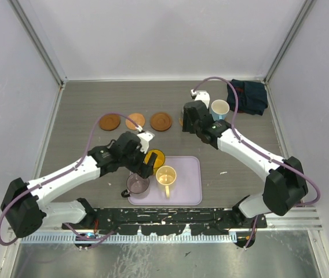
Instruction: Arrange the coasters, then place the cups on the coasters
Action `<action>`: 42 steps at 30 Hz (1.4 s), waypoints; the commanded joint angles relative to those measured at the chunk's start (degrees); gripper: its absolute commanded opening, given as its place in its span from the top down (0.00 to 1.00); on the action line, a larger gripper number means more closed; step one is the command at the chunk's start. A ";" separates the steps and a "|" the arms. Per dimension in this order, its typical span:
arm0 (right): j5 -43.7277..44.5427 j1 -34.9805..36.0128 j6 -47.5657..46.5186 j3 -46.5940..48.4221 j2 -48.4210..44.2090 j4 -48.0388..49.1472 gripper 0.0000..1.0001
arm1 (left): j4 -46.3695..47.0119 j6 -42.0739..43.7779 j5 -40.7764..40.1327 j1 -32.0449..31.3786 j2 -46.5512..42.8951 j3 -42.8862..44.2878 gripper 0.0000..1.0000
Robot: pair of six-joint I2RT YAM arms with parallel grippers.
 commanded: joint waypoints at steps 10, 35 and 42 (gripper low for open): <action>-0.23 0.01 0.13 -2.79 -4.62 2.97 0.45 | -2.95 1.80 -9.69 -3.88 6.07 4.15 0.15; -2.49 0.00 1.74 -3.52 -3.58 3.24 0.46 | 6.24 1.14 -5.59 -3.86 12.75 1.01 0.82; -2.74 -0.02 1.92 -3.62 -3.53 3.24 0.47 | 5.90 0.11 -7.40 -3.92 12.09 2.11 1.00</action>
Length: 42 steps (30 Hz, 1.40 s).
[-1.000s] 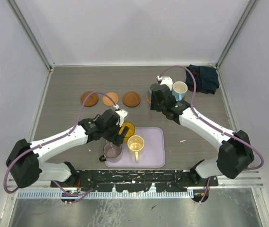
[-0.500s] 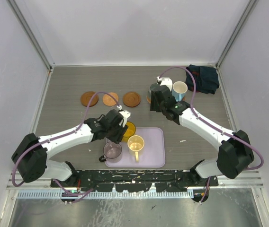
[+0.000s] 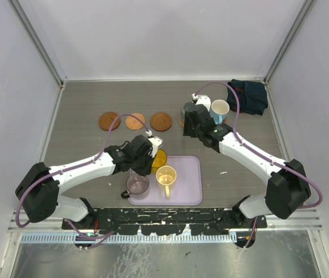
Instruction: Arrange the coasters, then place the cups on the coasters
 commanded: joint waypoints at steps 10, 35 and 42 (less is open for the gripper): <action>0.04 -0.04 1.17 -0.90 -1.88 3.04 0.50 | 4.95 -3.76 -14.24 0.37 -8.33 1.99 1.00; 5.45 -0.05 -0.77 -6.79 -10.55 2.13 0.54 | 8.92 -11.25 -30.02 8.00 22.16 32.91 1.00; 4.76 -0.02 -0.59 -7.75 -11.36 1.99 0.54 | 2.75 -14.42 -28.64 8.52 30.18 43.34 1.00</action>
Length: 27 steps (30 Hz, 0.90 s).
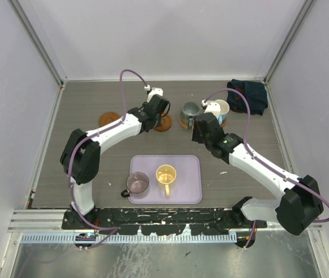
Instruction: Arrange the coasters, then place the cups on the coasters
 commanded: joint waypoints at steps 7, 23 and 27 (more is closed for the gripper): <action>-0.28 -0.03 -0.41 -0.19 -1.72 1.16 0.54 | -3.51 -5.11 2.14 -0.16 5.09 11.65 1.00; -2.26 -0.02 -0.61 -1.22 -1.10 2.06 0.54 | -5.95 -7.58 2.50 0.23 7.76 13.71 1.00; -2.32 -0.02 -0.94 -1.34 -1.14 2.06 0.54 | -5.83 -8.25 2.97 0.99 8.04 13.54 1.00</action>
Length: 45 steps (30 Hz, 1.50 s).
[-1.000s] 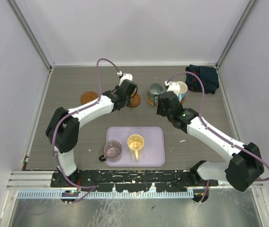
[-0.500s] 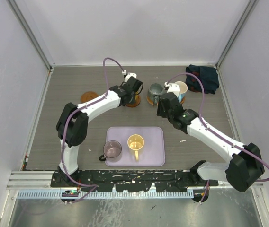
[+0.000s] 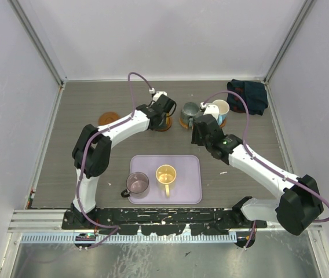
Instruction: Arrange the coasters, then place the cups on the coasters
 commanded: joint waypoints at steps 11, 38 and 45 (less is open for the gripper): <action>-0.70 -0.02 -1.01 0.43 -0.03 2.34 0.54 | 4.07 -2.18 1.19 1.34 -0.46 4.28 1.00; -1.25 -0.02 -0.92 0.22 0.90 3.13 0.54 | 3.67 -3.09 3.29 1.34 1.31 5.52 0.96; -1.44 -0.02 -1.01 0.28 1.37 3.22 0.54 | 2.53 -3.32 2.82 1.37 1.83 6.42 0.78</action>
